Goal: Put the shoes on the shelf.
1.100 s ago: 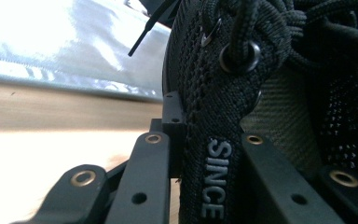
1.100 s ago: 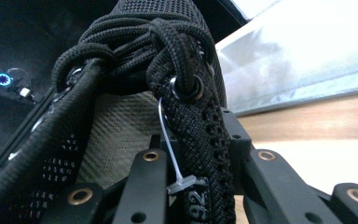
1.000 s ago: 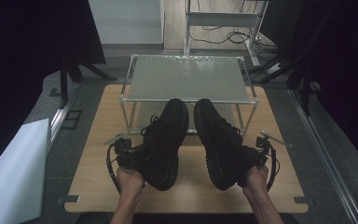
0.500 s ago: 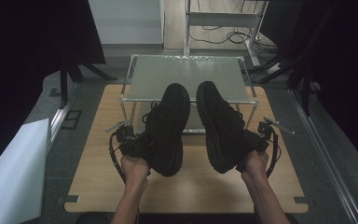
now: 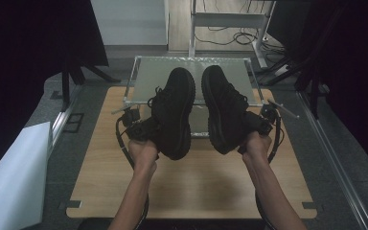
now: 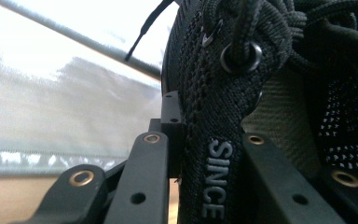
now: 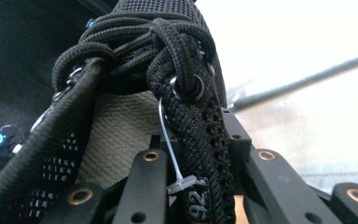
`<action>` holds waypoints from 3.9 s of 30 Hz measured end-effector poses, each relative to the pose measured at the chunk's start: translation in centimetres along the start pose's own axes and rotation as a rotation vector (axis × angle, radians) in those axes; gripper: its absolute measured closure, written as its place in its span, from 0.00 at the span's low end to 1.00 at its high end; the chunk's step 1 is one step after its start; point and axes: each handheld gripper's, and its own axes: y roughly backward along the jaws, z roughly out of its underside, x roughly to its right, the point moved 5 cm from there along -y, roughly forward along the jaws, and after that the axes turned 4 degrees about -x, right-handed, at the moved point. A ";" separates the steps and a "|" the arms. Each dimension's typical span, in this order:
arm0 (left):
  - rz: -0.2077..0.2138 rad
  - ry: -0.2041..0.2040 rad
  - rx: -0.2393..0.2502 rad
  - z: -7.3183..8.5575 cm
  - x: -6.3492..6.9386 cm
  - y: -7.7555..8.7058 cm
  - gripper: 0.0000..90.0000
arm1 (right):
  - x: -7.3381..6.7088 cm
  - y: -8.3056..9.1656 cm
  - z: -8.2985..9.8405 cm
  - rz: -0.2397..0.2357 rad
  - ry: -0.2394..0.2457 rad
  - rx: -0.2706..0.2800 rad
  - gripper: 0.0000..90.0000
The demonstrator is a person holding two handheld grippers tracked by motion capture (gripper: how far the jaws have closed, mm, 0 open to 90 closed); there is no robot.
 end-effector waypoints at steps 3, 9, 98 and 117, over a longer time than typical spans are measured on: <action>-0.005 0.013 0.001 -1.1 0.2 -0.7 0.88 | -0.2 -0.8 -0.5 0.006 -0.010 0.002 0.85; -0.030 0.050 0.001 -2.8 0.0 -2.1 0.88 | -0.5 -2.6 -1.7 0.013 -0.044 0.020 0.85; -0.211 -0.333 -0.145 -4.5 -1.3 -3.7 1.00 | -0.3 -3.3 -1.1 0.196 0.488 -0.110 1.00; -0.079 -0.416 -0.158 -0.9 1.6 1.4 0.88 | -2.2 0.6 2.0 0.043 0.505 -0.172 0.99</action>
